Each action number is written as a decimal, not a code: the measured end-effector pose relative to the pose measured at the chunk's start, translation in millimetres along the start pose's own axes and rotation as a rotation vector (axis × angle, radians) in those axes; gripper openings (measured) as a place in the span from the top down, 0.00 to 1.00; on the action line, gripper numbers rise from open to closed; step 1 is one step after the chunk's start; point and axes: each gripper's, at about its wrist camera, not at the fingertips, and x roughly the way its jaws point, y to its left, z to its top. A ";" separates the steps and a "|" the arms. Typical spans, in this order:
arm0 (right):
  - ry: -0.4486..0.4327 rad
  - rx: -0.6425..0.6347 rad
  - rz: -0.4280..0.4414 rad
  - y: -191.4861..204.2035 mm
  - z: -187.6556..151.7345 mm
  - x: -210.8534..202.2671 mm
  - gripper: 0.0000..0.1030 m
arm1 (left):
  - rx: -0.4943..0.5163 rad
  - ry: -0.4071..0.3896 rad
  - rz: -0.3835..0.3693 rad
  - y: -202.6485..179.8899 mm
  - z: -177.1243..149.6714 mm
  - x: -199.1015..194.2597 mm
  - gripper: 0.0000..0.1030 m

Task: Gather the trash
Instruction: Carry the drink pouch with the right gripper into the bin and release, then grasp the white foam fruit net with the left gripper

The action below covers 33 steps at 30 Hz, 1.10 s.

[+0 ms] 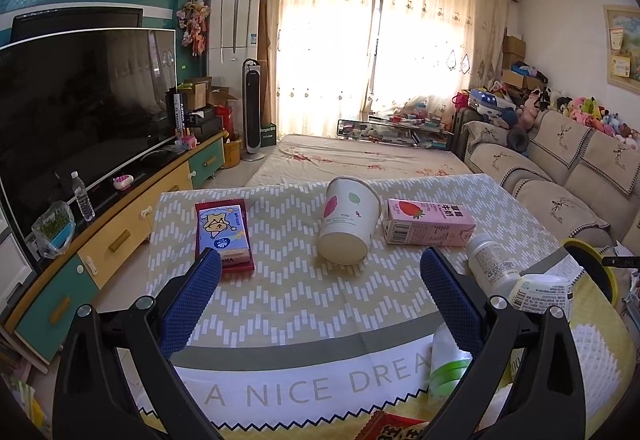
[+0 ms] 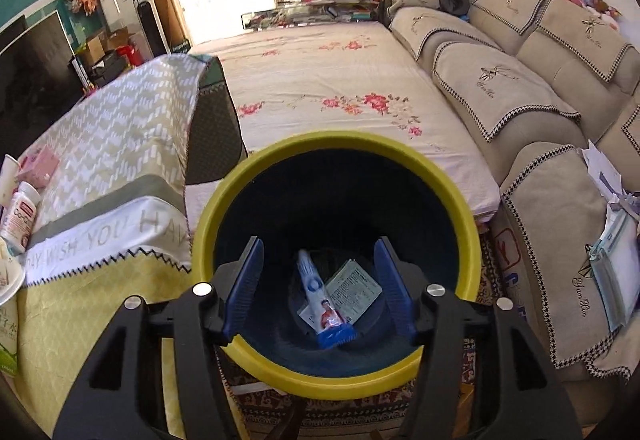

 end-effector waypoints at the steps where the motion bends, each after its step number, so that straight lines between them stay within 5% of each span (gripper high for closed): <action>1: -0.010 0.002 0.005 0.3 -0.4 -5.1 0.46 | 0.001 0.001 0.000 -0.3 0.4 0.0 0.05; 16: -0.150 0.026 0.105 1.6 -12.8 -69.3 0.44 | 0.060 0.034 -0.047 -22.9 2.4 3.7 0.05; 23: -0.171 0.051 0.147 -9.7 -19.5 -75.8 0.43 | 0.183 0.056 -0.239 -78.1 3.2 -44.6 0.05; 28: -0.169 0.064 0.184 -14.1 -23.2 -73.3 0.42 | 0.272 0.161 -0.442 -128.2 -18.4 -73.0 0.05; 33: -0.171 0.063 0.213 -15.2 -25.6 -73.8 0.42 | 0.383 0.256 -0.468 -171.3 -46.0 -75.8 0.05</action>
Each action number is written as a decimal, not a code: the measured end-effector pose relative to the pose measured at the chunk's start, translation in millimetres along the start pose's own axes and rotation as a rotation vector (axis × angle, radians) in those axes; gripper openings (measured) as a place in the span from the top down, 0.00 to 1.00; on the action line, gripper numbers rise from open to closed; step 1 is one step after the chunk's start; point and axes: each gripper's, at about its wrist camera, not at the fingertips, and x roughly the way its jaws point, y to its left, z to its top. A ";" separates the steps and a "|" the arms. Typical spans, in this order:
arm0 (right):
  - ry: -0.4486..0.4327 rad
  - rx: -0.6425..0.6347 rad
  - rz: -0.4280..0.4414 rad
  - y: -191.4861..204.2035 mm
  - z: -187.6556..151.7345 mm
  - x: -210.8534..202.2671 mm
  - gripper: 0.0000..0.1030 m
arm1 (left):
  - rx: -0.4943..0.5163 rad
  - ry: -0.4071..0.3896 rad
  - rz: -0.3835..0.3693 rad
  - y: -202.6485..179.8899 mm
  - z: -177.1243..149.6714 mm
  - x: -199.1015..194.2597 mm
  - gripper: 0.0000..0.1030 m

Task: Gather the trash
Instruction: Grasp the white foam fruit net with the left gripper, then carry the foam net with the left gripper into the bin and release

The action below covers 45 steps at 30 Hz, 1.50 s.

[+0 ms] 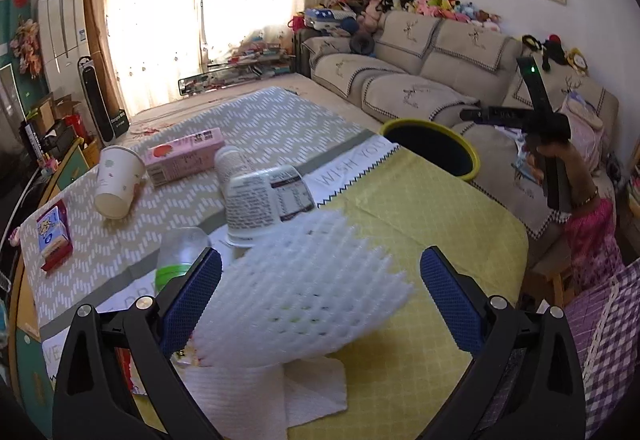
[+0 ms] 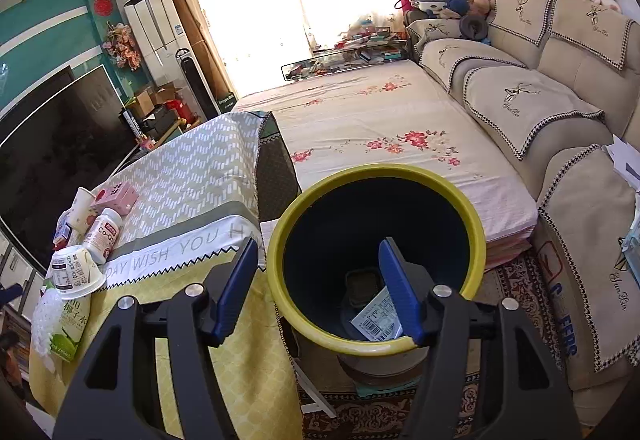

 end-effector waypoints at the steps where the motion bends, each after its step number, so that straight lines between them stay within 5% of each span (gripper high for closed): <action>1: 0.000 0.000 0.005 0.0 -0.5 -0.3 0.42 | 0.002 0.016 0.009 -2.8 -0.4 4.5 0.05; 5: 0.003 -0.005 0.019 1.6 -2.7 -1.3 0.41 | -0.022 0.052 0.010 -0.4 -1.5 16.9 0.05; 8: 0.005 -0.013 0.027 4.4 -3.1 -1.8 0.41 | -0.037 0.082 -0.013 3.4 -2.3 23.9 0.16; 21: -0.001 -0.027 0.043 12.2 -3.4 -3.9 0.41 | -0.015 0.110 0.029 -1.8 0.3 13.8 0.78; 34: -0.046 -0.030 0.036 8.3 -0.6 -21.6 0.41 | -0.004 -0.027 0.071 -23.4 56.2 -38.5 0.80; 45: -0.116 -0.004 -0.118 -33.2 0.6 -48.1 0.41 | -0.021 -0.013 -0.079 -95.6 130.5 52.7 0.80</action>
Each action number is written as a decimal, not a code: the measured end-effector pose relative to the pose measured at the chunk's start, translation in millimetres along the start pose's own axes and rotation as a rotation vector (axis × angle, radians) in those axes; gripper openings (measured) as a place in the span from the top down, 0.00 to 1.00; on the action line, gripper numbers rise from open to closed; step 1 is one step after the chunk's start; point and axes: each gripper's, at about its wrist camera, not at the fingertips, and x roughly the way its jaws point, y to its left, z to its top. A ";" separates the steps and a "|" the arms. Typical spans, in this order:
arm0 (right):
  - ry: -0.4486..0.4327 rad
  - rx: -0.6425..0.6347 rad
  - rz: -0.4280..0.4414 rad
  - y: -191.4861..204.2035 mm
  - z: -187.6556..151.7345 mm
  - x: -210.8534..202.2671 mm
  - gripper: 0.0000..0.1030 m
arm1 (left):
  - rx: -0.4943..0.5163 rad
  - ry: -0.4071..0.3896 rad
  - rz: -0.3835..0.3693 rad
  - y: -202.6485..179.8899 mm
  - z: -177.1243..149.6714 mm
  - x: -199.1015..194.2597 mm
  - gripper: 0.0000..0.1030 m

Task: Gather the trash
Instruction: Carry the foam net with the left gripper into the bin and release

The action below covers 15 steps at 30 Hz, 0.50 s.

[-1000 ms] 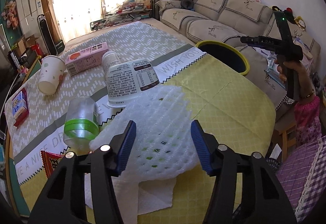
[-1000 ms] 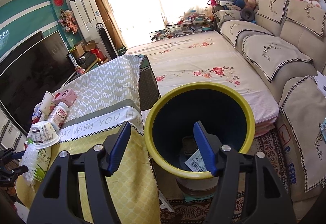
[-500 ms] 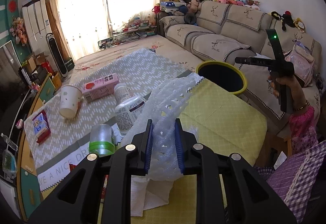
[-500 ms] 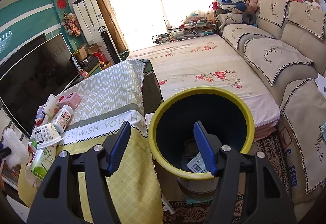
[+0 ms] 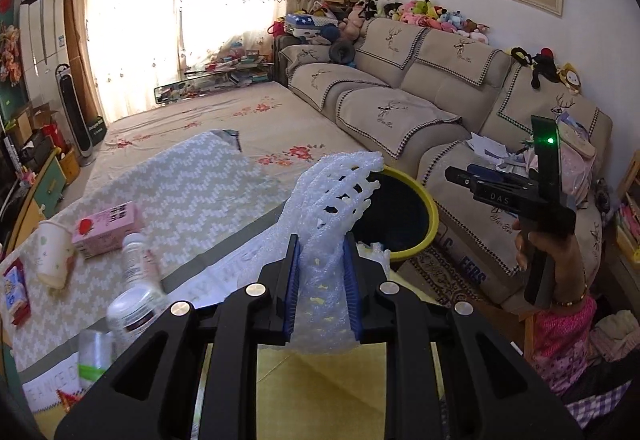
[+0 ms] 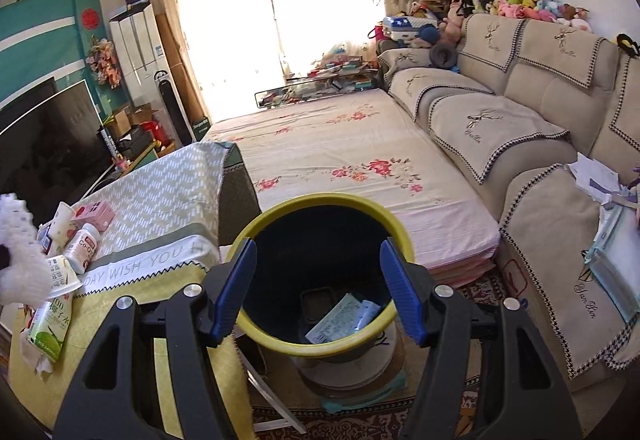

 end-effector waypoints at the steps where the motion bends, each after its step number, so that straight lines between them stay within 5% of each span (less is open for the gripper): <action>1: -0.005 0.002 -0.010 -5.2 0.5 -1.6 0.41 | -0.001 0.014 -0.016 -7.1 7.4 15.2 0.80; 7: -0.037 0.032 -0.062 -35.5 1.5 -13.1 0.40 | 0.018 0.115 -0.119 -55.1 53.6 117.2 0.79; 15: -0.055 0.078 -0.121 -70.9 1.9 -20.9 0.37 | 0.026 0.226 -0.110 -98.3 84.2 239.5 0.73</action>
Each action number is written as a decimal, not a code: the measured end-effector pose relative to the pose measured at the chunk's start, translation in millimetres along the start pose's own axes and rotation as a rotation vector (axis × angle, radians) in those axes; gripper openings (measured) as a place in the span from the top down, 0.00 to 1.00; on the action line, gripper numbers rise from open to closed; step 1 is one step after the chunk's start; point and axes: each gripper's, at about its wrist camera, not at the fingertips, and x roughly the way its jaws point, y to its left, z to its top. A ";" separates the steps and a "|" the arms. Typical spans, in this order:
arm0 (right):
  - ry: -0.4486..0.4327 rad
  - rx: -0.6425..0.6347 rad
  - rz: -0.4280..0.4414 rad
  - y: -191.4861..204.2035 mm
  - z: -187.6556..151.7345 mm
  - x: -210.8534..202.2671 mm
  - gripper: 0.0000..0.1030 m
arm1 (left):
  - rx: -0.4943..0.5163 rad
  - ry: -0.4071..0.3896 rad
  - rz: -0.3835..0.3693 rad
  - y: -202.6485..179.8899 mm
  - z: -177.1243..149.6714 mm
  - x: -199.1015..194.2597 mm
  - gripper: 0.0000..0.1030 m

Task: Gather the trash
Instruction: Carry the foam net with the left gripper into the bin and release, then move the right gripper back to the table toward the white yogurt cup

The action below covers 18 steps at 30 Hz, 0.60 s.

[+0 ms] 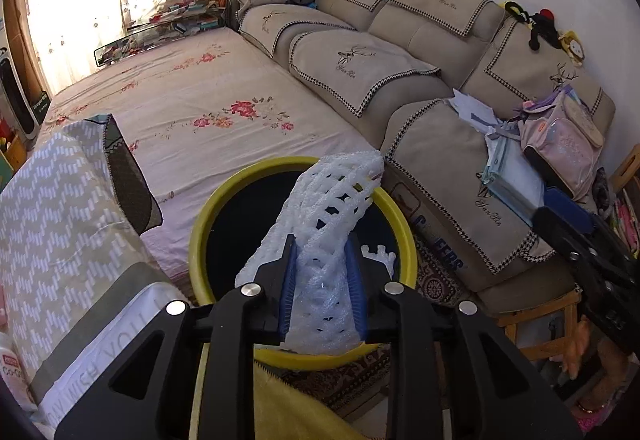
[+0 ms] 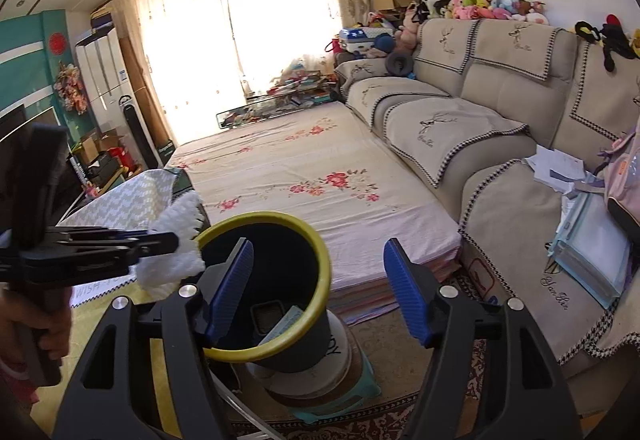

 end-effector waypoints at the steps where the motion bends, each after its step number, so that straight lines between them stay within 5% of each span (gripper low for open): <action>1: 0.000 0.003 -0.006 -2.7 0.1 0.1 0.36 | -0.004 0.010 0.008 -1.3 3.2 10.8 0.68; 4: 0.001 0.009 -0.022 -9.0 -0.3 0.4 0.36 | -0.018 0.037 0.028 -3.2 7.5 38.1 0.50; 9: -0.001 0.007 -0.040 -11.0 1.7 -0.1 0.36 | -0.043 0.047 0.042 -6.7 7.5 47.9 0.35; 14: -0.004 -0.010 -0.053 -3.7 1.0 -5.1 0.36 | -0.087 -0.056 0.048 4.4 -14.6 -7.9 0.35; 18: 0.004 -0.034 -0.033 8.3 -0.5 -5.8 0.35 | -0.111 -0.201 0.103 5.0 -44.4 -80.9 0.21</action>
